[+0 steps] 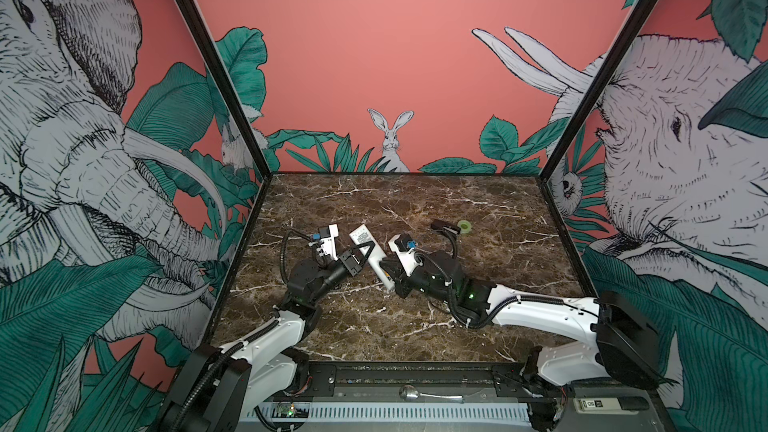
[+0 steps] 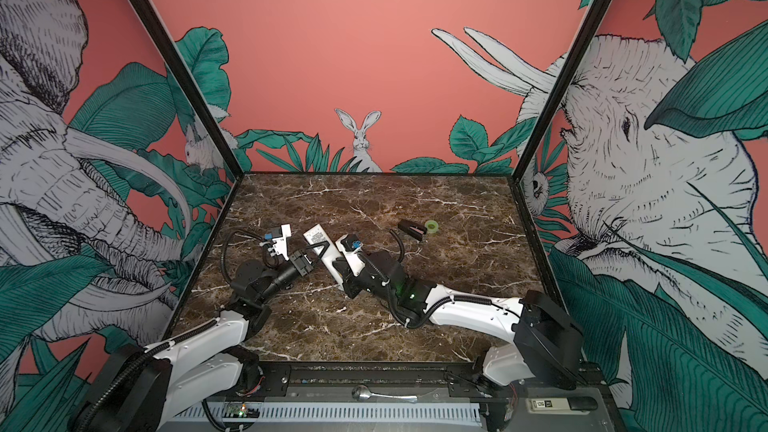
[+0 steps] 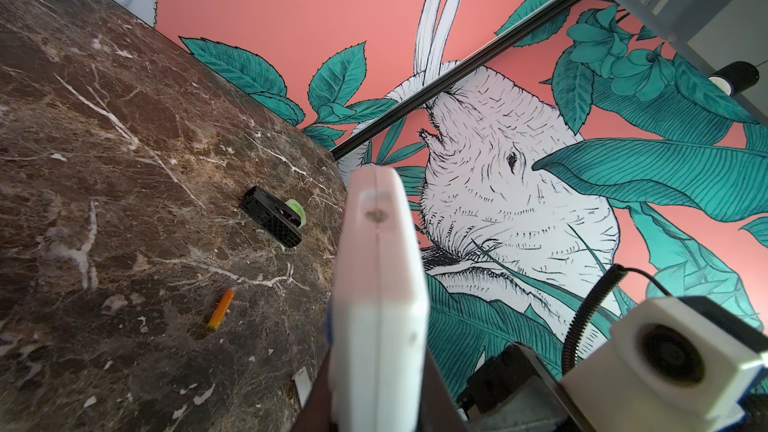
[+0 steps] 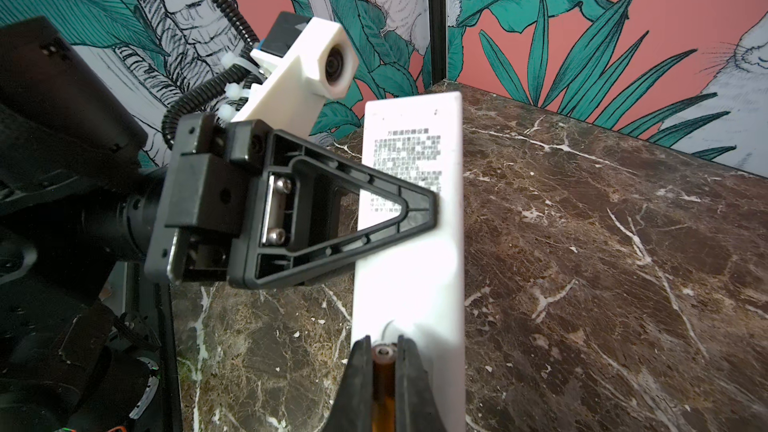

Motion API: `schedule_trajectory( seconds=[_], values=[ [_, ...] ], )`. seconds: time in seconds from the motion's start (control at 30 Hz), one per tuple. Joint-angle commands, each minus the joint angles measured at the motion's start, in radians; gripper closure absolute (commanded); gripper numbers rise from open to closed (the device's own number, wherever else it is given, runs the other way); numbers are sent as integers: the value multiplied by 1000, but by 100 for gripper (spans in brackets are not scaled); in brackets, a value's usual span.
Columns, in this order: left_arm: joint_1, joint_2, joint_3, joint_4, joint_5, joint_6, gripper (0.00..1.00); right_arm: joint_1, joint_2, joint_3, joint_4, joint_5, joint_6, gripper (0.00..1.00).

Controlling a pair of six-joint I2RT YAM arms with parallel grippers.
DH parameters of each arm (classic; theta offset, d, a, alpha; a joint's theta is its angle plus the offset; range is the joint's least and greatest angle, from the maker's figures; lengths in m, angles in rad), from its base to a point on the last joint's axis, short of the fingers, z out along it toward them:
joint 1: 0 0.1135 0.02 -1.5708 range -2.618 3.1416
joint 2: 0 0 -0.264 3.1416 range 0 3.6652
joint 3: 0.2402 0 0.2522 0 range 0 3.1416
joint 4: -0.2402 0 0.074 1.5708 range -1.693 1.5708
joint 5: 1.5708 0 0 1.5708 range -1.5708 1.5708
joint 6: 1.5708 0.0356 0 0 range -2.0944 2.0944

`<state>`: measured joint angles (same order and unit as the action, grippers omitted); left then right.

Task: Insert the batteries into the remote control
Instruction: 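Press the battery into the remote's compartment with the right gripper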

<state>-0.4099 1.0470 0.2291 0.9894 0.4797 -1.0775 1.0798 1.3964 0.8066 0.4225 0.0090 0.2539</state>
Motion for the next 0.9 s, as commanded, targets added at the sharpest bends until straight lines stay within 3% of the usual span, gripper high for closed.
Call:
schedule_trajectory(
  seconds=[0.0,0.33,0.87],
  values=[
    [-4,-16,29,76,14,-13,100,6,14,-5,56,11,-13,98],
    [-4,-25,26,93,14,-22,100,7,18,-17,68,14,-14,97],
    [-5,-32,16,117,-3,-30,100,7,17,-40,92,19,-10,84]
  ],
)
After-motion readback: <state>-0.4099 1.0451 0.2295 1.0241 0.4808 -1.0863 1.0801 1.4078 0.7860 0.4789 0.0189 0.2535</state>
